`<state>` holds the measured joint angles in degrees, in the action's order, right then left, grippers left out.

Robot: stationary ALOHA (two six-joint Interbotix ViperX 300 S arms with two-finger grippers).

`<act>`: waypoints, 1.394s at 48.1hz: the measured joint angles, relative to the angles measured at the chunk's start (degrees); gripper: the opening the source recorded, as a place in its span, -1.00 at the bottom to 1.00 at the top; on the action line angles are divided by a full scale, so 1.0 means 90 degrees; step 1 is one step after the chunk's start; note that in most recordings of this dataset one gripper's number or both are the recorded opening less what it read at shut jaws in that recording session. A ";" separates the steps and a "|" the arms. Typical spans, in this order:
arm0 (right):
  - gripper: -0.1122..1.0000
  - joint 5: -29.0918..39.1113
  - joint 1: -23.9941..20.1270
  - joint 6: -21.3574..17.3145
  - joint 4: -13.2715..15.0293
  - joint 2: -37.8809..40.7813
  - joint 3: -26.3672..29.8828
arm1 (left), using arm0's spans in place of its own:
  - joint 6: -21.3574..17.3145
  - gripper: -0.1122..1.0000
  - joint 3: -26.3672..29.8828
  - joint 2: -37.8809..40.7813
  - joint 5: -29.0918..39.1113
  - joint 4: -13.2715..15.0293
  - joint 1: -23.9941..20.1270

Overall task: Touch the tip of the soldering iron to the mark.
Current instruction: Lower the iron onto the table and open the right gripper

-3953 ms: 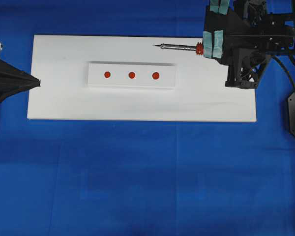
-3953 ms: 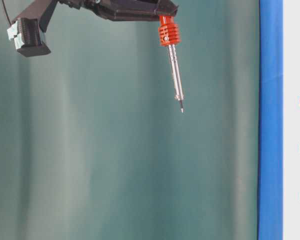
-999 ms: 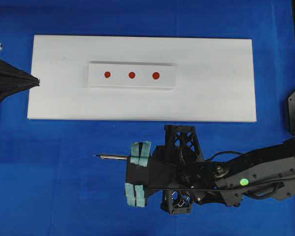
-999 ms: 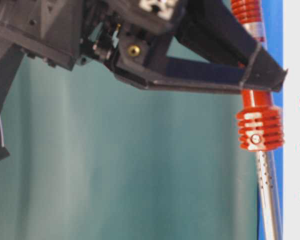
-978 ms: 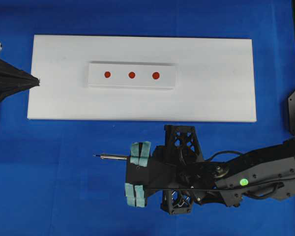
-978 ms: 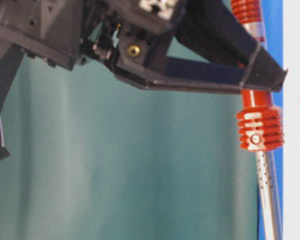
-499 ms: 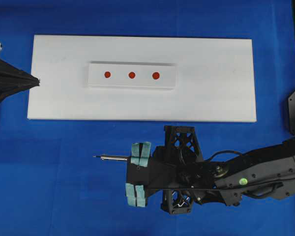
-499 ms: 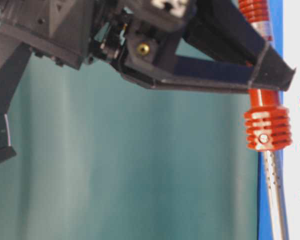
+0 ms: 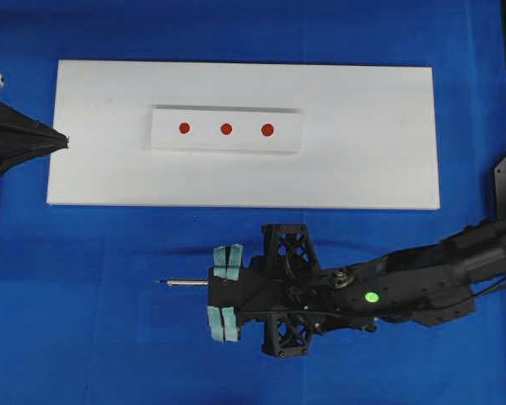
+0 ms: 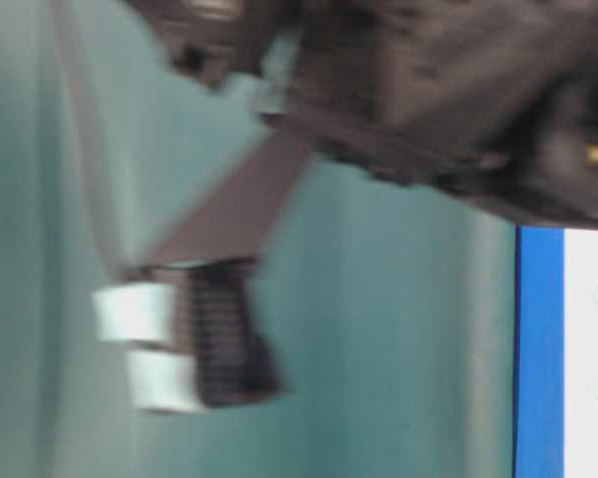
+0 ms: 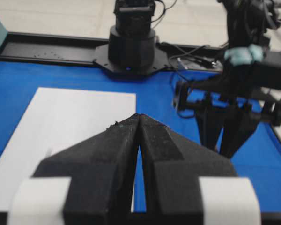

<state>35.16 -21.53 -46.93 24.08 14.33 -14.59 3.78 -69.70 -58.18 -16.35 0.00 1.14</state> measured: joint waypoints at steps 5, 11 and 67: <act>-0.69 -0.0391 0.0049 -0.0039 0.0000 0.0195 -0.0107 | 0.0010 -0.80 0.0000 0.0000 0.0010 0.0000 0.0000; -0.69 -0.0713 0.0078 -0.0049 0.0000 0.0361 -0.0195 | 0.0000 -0.80 0.0000 0.0000 0.0010 0.0000 0.0000; 0.83 -0.1211 0.0293 -0.0068 -0.0215 0.0742 -0.0244 | 0.0000 -0.80 0.0000 -0.0010 0.0010 0.0000 0.0000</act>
<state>24.26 -18.90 -47.55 22.15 21.01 -16.79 3.78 -69.70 -58.27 -16.26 0.00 1.14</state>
